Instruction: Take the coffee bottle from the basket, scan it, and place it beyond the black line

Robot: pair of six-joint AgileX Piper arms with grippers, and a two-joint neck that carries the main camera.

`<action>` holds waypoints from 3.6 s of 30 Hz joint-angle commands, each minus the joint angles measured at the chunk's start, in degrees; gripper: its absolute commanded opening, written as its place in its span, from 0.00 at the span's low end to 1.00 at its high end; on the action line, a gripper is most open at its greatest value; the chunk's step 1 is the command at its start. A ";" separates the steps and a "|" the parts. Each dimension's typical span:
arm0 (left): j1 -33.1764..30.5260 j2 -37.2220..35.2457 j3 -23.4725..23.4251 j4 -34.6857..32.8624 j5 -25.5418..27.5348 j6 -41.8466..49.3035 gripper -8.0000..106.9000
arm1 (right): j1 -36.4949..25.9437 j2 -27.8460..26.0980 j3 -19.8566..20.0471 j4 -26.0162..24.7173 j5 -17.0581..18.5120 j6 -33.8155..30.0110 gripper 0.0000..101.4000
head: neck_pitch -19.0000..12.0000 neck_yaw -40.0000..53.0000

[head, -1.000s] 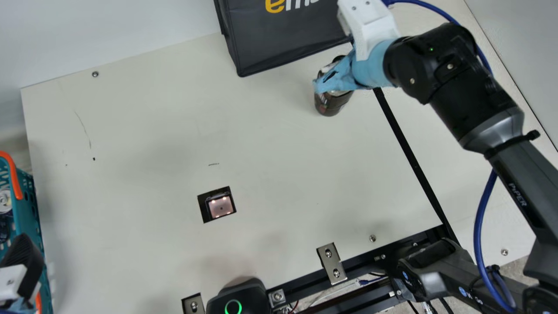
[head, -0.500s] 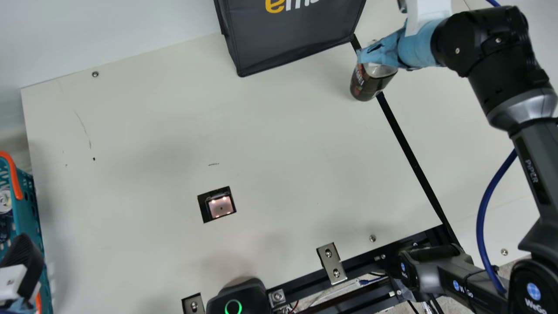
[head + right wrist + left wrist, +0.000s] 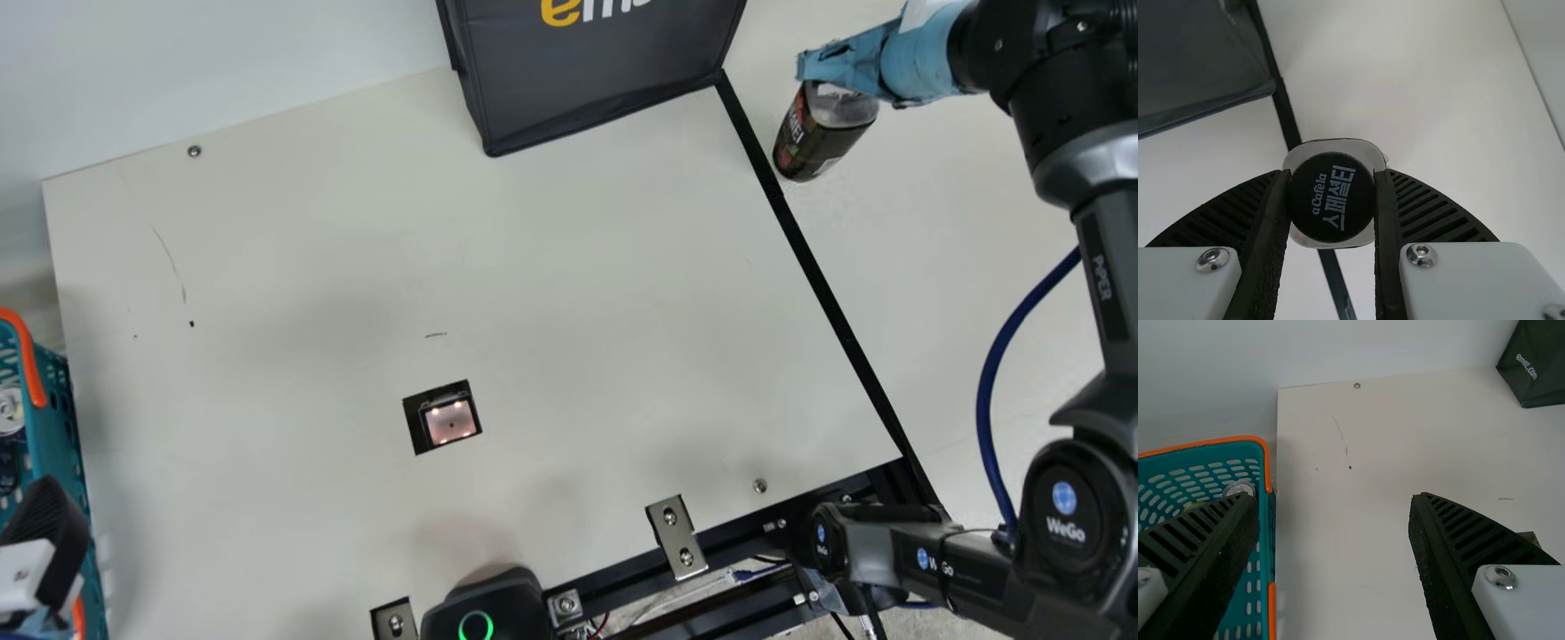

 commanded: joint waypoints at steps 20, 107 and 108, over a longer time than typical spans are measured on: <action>0.00 0.00 0.00 0.00 0.00 0.00 0.85 | -0.72 6.70 -6.30 -1.73 -0.87 4.28 0.00 | -1.48 -0.05; 0.00 0.00 0.00 0.00 0.00 0.00 0.85 | 27.35 -25.19 14.82 -11.29 6.52 21.21 0.90 | -1.48 -0.05; 0.00 0.00 0.00 0.00 0.00 0.00 0.85 | 28.14 -25.73 15.15 -11.88 6.85 22.03 0.90 | -1.48 -0.05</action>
